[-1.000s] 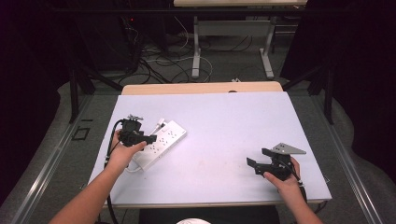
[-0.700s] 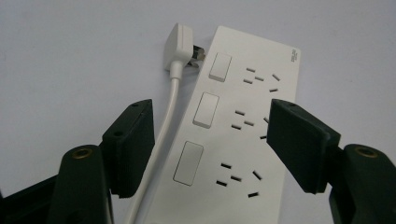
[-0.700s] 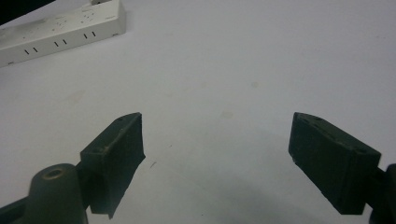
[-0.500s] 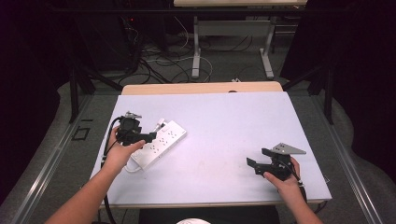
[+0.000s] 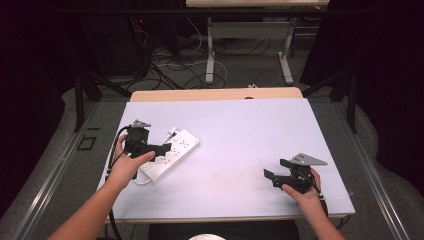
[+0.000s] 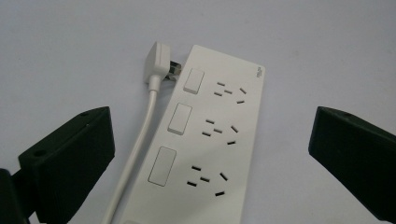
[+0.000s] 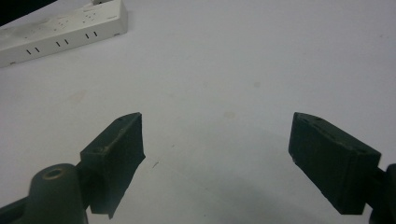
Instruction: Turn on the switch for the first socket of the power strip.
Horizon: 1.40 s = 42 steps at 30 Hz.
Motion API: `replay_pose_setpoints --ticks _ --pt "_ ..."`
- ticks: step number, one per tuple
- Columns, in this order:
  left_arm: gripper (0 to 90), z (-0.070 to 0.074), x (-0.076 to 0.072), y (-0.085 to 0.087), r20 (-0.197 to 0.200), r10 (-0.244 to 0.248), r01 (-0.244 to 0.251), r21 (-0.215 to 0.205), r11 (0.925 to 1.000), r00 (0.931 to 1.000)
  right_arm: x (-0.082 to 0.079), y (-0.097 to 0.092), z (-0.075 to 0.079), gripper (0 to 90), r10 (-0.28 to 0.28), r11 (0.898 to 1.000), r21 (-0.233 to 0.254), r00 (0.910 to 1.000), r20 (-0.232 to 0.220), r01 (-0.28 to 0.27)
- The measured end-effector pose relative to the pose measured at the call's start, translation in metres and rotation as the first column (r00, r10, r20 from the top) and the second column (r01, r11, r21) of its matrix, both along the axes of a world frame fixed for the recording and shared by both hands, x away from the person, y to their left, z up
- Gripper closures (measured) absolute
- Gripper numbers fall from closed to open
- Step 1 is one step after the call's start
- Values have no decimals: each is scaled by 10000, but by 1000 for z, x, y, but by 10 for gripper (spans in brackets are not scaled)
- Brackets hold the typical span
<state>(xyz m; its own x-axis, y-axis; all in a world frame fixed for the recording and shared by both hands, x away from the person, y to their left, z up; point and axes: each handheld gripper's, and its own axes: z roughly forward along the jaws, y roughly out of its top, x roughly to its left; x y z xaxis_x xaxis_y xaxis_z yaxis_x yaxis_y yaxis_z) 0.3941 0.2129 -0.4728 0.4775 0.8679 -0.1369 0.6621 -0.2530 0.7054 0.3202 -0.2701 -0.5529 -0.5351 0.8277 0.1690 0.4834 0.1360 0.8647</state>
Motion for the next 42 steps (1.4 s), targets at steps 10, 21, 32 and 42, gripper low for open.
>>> replay_pose_setpoints --ticks 10,21,32,42 --pt "3 5 -10 6 273 -24 34 -387 9992 9996 0 0 0 174 -28 10000 23 10000 -8 28" --pt "3 8 -25 16 572 316 -281 -616 9977 9979 0 0 0 174 -39 10000 32 10000 -18 39" --pt "3 9 -43 23 785 497 -413 -1052 9936 9957 -1 0 1 174 -75 9999 70 9999 -84 76" --pt "4 1 -54 34 865 784 -653 -1449 9873 9932 -1 0 1 174 -118 9999 104 9998 -134 120"
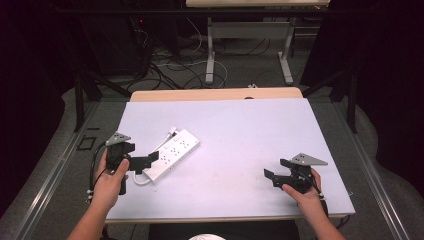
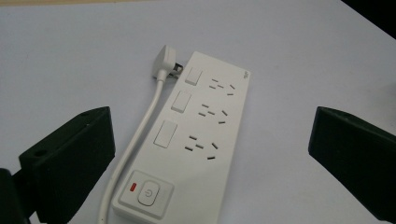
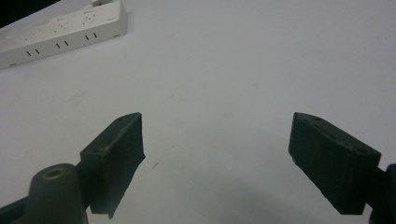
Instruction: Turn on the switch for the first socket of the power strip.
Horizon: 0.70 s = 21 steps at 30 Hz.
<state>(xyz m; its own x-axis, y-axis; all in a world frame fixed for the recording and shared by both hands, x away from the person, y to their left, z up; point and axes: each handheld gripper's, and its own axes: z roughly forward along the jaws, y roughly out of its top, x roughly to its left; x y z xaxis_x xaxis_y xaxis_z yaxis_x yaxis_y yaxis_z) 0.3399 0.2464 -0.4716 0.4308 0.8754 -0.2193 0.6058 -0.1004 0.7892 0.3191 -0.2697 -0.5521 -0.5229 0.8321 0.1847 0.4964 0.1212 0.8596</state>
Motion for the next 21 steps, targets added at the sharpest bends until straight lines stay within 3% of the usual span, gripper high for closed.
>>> replay_pose_setpoints --ticks 10,21 --pt "11 -16 -9 16 -65 540 -543 -719 9959 9985 0 0 0 174 25 10000 -32 10000 44 -25" --pt "19 -34 -15 34 -119 1166 -1172 -846 9895 9931 0 0 0 173 25 10000 -35 10000 33 -25"
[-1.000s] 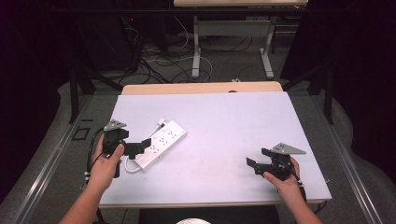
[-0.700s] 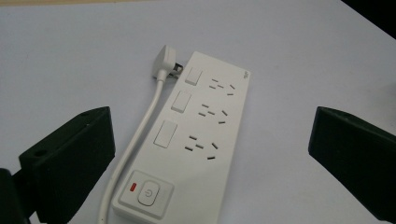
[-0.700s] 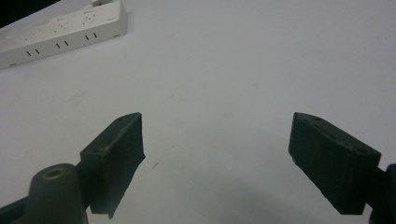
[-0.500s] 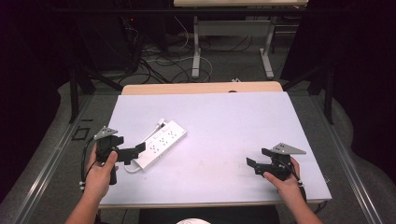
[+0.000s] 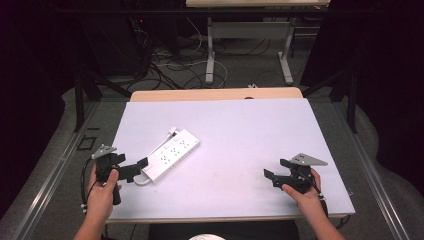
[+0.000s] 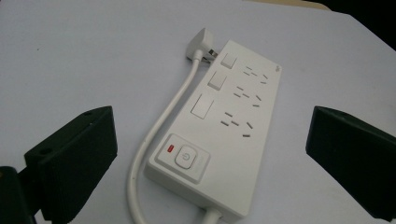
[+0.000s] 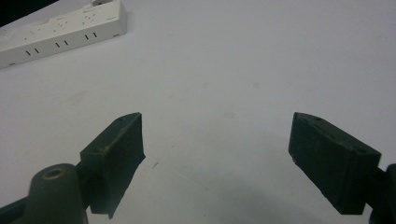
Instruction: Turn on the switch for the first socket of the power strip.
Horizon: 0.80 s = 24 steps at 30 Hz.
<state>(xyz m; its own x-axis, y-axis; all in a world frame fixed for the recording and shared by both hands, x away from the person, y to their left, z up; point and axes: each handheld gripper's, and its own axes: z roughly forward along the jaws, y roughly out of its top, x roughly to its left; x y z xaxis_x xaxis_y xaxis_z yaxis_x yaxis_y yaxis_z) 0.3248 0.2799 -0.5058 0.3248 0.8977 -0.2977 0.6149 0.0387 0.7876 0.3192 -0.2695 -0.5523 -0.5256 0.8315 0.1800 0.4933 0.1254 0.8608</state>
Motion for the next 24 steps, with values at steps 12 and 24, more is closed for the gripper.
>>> replay_pose_setpoints --ticks 12,24 --pt "19 -20 -4 12 -13 209 -209 -25 9998 9998 0 -1 0 173 -4 10000 -25 10000 -11 4" --pt "21 -32 -3 20 75 253 -255 301 9992 9997 1 -1 0 173 7 10000 6 10000 10 -7"
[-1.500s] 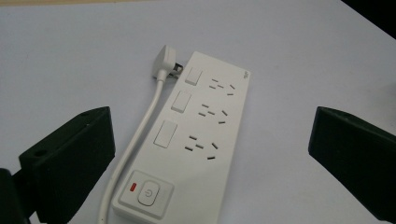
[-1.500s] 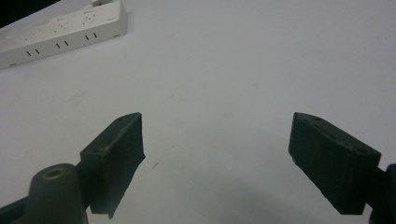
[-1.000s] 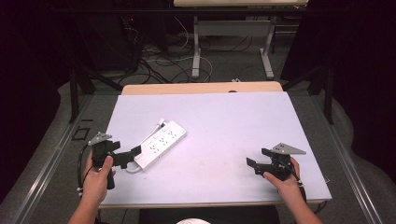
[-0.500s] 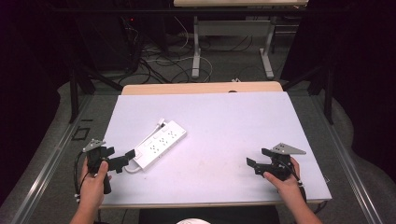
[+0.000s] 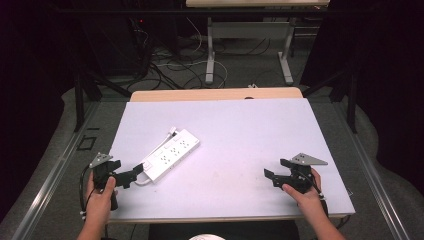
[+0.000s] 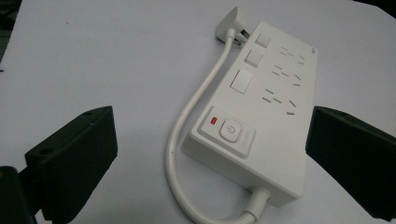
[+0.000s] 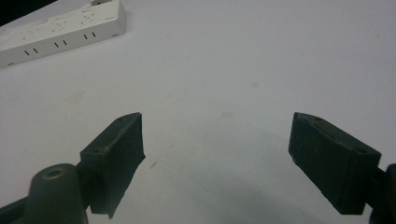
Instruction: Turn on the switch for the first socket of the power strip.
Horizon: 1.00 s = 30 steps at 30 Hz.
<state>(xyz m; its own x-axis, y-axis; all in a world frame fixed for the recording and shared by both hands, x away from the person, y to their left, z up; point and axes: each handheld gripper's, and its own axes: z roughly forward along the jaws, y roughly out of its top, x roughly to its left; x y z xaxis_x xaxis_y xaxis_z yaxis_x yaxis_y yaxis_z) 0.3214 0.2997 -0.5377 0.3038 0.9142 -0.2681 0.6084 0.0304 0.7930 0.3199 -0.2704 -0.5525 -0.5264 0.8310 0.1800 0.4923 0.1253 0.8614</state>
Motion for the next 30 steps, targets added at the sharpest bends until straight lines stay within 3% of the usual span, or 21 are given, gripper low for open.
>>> replay_pose_setpoints --ticks 4,5,6,10,11,17,30 --pt "21 -4 1 3 -219 86 -89 -127 9999 9997 0 0 0 174 16 10000 -9 10000 0 -16" --pt "22 -6 1 3 -123 203 -205 -177 9996 9997 0 0 0 174 22 10000 -3 10000 -2 -22" --pt "23 -6 2 5 -210 132 -133 -34 9999 9997 0 0 0 173 21 10000 2 10000 -5 -21" --pt "25 -10 3 7 -185 319 -322 -155 9994 9993 1 0 0 174 24 10000 -20 10000 10 -24" --pt "25 -10 3 9 -335 270 -272 -65 9996 9991 1 1 0 173 25 10000 -19 10000 5 -25" --pt "28 -14 4 12 -371 431 -432 -18 9991 9984 1 1 0 174 33 10000 8 10000 -13 -33" --pt "35 -18 7 11 -510 327 -335 -137 9993 9982 2 0 -1 173 55 10000 14 10000 -63 -55"
